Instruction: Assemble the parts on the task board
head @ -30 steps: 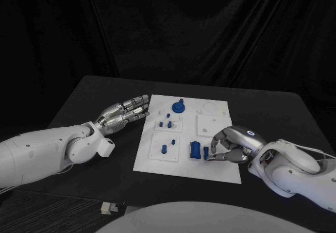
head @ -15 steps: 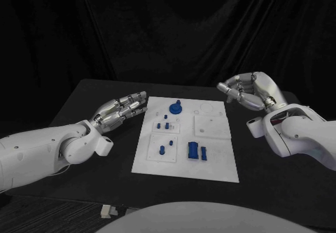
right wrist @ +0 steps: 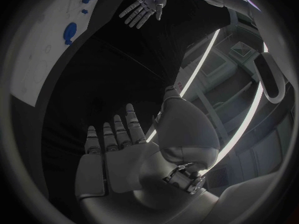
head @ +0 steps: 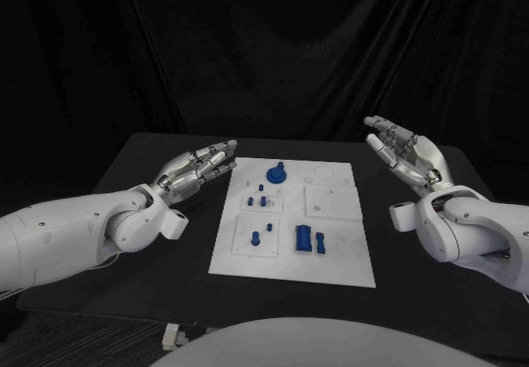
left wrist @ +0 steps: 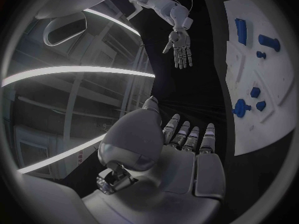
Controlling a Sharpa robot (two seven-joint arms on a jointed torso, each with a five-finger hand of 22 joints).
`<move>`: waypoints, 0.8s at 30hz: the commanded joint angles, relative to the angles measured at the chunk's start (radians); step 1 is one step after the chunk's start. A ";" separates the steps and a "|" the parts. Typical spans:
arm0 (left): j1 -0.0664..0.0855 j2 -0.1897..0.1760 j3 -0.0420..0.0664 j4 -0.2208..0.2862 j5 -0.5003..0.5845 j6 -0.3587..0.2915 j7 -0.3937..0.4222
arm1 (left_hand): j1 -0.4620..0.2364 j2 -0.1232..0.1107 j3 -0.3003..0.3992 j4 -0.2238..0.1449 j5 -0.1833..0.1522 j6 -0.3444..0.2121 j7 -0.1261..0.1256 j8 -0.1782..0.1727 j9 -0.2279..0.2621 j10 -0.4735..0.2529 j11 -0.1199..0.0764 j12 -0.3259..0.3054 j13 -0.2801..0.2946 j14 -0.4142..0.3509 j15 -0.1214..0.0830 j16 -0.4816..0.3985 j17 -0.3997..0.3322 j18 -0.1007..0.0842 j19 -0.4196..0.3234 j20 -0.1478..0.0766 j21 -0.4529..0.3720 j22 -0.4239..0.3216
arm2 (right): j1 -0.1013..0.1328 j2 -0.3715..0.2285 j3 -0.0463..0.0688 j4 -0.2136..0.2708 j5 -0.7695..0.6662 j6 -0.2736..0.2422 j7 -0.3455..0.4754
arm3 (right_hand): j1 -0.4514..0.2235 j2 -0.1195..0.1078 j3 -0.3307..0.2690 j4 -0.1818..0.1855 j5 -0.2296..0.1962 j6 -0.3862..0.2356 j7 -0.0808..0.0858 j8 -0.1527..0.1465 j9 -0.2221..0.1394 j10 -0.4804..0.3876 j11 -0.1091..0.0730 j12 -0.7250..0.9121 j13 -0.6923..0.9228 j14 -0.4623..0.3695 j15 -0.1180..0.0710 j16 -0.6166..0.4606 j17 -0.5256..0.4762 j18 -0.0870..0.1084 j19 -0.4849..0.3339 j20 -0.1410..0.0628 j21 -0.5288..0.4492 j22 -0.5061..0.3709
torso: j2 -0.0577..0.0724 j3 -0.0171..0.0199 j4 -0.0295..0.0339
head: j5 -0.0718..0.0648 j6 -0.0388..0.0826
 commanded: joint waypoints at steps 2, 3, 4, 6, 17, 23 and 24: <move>0.000 0.004 0.001 -0.002 0.006 -0.028 0.212 | 0.002 -0.009 -0.032 0.009 0.029 0.007 0.000 0.006 0.011 0.001 -0.010 -0.001 0.008 0.004 -0.012 -0.015 0.000 0.018 -0.006 0.001 -0.004 -0.010 | -0.007 0.007 0.001 -0.005 0.056 0.082 0.048 | 0.014 -0.016 -0.003 0.003 -0.009 0.001 0.008 -0.013 -0.017 -0.029 0.007 0.032 -0.015 -0.008 -0.002 -0.022 -0.015 0.044 -0.007 -0.011 -0.018 -0.010 | 0.002 -0.0015 0.0006 | -0.002 0.000; 0.000 0.005 0.001 -0.002 0.006 -0.026 0.212 | 0.006 -0.008 -0.030 0.009 0.033 0.007 0.000 0.005 0.011 0.000 -0.010 -0.002 0.008 0.004 -0.011 -0.014 0.000 0.018 -0.006 0.002 -0.004 -0.011 | -0.007 0.007 0.001 -0.005 0.056 0.084 0.048 | 0.016 -0.017 -0.004 0.003 -0.008 0.003 0.010 -0.013 -0.018 -0.030 0.008 0.037 -0.016 -0.008 -0.002 -0.021 -0.016 0.048 -0.007 -0.011 -0.018 -0.010 | 0.002 -0.0015 0.0006 | -0.002 0.000; -0.001 0.005 0.001 -0.003 0.006 -0.025 0.212 | 0.010 -0.008 -0.029 0.009 0.037 0.007 0.000 0.005 0.011 0.000 -0.009 -0.001 0.008 0.004 -0.010 -0.014 0.000 0.018 -0.006 0.002 -0.004 -0.011 | -0.008 0.008 0.001 -0.005 0.055 0.085 0.048 | 0.018 -0.017 -0.004 0.003 -0.007 0.005 0.012 -0.012 -0.020 -0.030 0.009 0.041 -0.016 -0.009 -0.002 -0.020 -0.016 0.051 -0.007 -0.011 -0.018 -0.010 | 0.002 -0.0012 0.0004 | -0.001 0.000; -0.001 0.005 0.001 -0.004 0.006 -0.022 0.210 | 0.020 -0.008 -0.026 0.008 0.046 0.006 0.000 0.004 0.011 0.000 -0.007 -0.002 0.008 0.005 -0.007 -0.013 0.000 0.018 -0.006 0.005 -0.004 -0.011 | -0.009 0.009 0.001 -0.004 0.054 0.085 0.047 | 0.032 -0.025 -0.006 0.003 0.002 0.008 0.015 -0.011 -0.024 -0.028 0.027 0.059 -0.015 -0.008 -0.004 -0.016 -0.016 0.060 -0.006 -0.008 -0.018 -0.008 | 0.000 0.0000 -0.0005 | 0.000 0.000; -0.003 0.010 0.001 -0.014 0.006 -0.001 0.199 | 0.062 -0.008 -0.011 0.004 0.087 0.002 0.000 0.002 0.011 -0.002 0.007 0.003 0.008 0.007 0.011 -0.002 0.002 0.018 -0.005 0.020 -0.002 -0.009 | -0.010 -0.001 0.001 0.011 -0.436 0.008 -0.190 | 0.385 0.054 0.034 -0.068 0.232 0.300 0.182 0.127 -0.003 0.518 0.217 0.507 0.056 0.714 0.128 0.506 0.157 0.073 0.716 0.118 0.356 0.481 | 0.000 0.0003 0.0000 | -0.002 0.000; -0.007 0.014 0.001 -0.021 0.006 0.014 0.193 | 0.083 -0.008 -0.002 -0.001 0.109 -0.002 0.001 0.000 0.010 -0.004 0.011 0.002 0.008 0.008 0.021 0.001 0.003 0.017 -0.004 0.033 -0.001 -0.007 | -0.011 0.014 0.001 0.046 -1.043 0.181 -0.548 | 0.467 0.057 0.003 -0.078 0.172 0.479 0.133 0.256 0.069 1.073 -0.001 0.928 0.478 1.280 -0.091 1.023 0.655 0.072 1.139 -0.093 0.617 0.612 | -0.002 0.0006 -0.0011 | -0.001 0.000; -0.007 0.014 0.001 -0.022 0.006 0.015 0.192 | 0.085 -0.008 -0.001 -0.001 0.110 -0.003 0.001 0.000 0.010 -0.004 0.011 0.002 0.008 0.008 0.022 0.001 0.003 0.017 -0.004 0.034 -0.001 -0.007 | -0.011 0.017 0.001 0.050 -1.086 0.208 -0.578 | 0.479 0.061 0.005 -0.084 0.114 0.499 0.118 0.277 0.084 1.193 -0.016 1.106 0.753 1.365 -0.107 1.185 0.910 0.047 1.223 -0.111 0.781 0.766 | -0.002 0.0006 -0.0015 | 0.000 0.000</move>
